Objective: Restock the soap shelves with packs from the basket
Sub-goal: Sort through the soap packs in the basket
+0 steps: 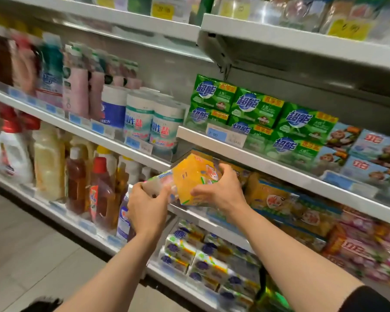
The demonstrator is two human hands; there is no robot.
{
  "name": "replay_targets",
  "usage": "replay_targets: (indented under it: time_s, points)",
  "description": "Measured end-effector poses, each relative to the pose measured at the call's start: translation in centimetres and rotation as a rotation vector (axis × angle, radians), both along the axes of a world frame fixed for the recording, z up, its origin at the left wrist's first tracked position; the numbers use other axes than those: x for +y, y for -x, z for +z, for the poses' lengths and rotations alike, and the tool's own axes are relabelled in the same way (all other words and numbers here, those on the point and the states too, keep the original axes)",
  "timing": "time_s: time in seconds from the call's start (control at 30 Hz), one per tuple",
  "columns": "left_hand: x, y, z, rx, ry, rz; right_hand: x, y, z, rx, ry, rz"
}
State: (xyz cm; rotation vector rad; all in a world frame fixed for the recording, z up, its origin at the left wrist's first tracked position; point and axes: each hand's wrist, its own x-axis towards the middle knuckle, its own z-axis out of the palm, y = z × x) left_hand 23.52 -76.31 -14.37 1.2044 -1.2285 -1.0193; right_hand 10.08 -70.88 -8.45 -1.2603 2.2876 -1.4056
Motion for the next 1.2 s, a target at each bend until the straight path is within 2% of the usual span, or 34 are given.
replay_targets:
  time_s: [0.27, 0.37, 0.43, 0.53, 0.63, 0.7, 0.8, 0.93, 1.0, 1.03, 1.07, 1.13, 1.2]
  points:
    - [-5.2, -2.4, -0.1, 0.019, 0.052, 0.035, -4.9, 0.0, 0.7, 0.051, 0.256, -0.396]
    - [-5.7, -3.4, -0.7, 0.032, 0.058, 0.017, -6.4, -0.8, -0.4, 0.111, 0.368, -0.461]
    - [-5.9, -3.5, -1.2, 0.046, 0.080, -0.013, -7.3, -0.9, -1.2, 0.210, 0.371, -0.447]
    - [-6.1, -3.2, -2.3, -0.004, 0.081, -0.033, -8.5, -0.8, -1.9, 0.358, 0.297, -0.400]
    - [-6.3, -3.2, -2.5, -0.019, 0.024, -0.056, -8.4, 0.2, -1.7, 0.326, 0.226, -0.336]
    - [-6.3, -3.2, -2.6, -0.035, 0.019, -0.052, -7.6, 1.2, -1.9, 0.322, 0.203, -0.213]
    - [-6.4, -2.6, -3.6, -0.074, -0.031, -0.046, -6.3, 1.9, -2.6, 0.423, 0.109, 0.062]
    - [-6.4, -1.3, -3.2, 0.267, -0.169, 0.008, -5.5, 1.3, -6.5, 0.695, -0.222, 0.345]
    - [-6.0, -0.4, -3.5, 0.387, -0.240, -0.113, -5.7, 0.8, -8.5, 0.956, -0.254, 0.303]
    - [-5.6, 0.2, -3.8, 0.427, -0.280, -0.212, -5.8, 0.5, -8.7, 1.026, -0.286, 0.230]
    - [-5.3, 0.7, -4.5, 0.414, -0.294, -0.302, -5.8, 0.4, -8.5, 1.043, -0.322, 0.148]
    - [-5.1, 1.7, -6.1, 0.211, -0.238, -0.408, -5.9, 0.6, -8.0, 0.997, -0.455, 0.058]
    - [-4.9, 2.4, -6.2, 0.031, -0.171, -0.400, -5.8, 1.2, -7.7, 0.962, -0.446, 0.069]
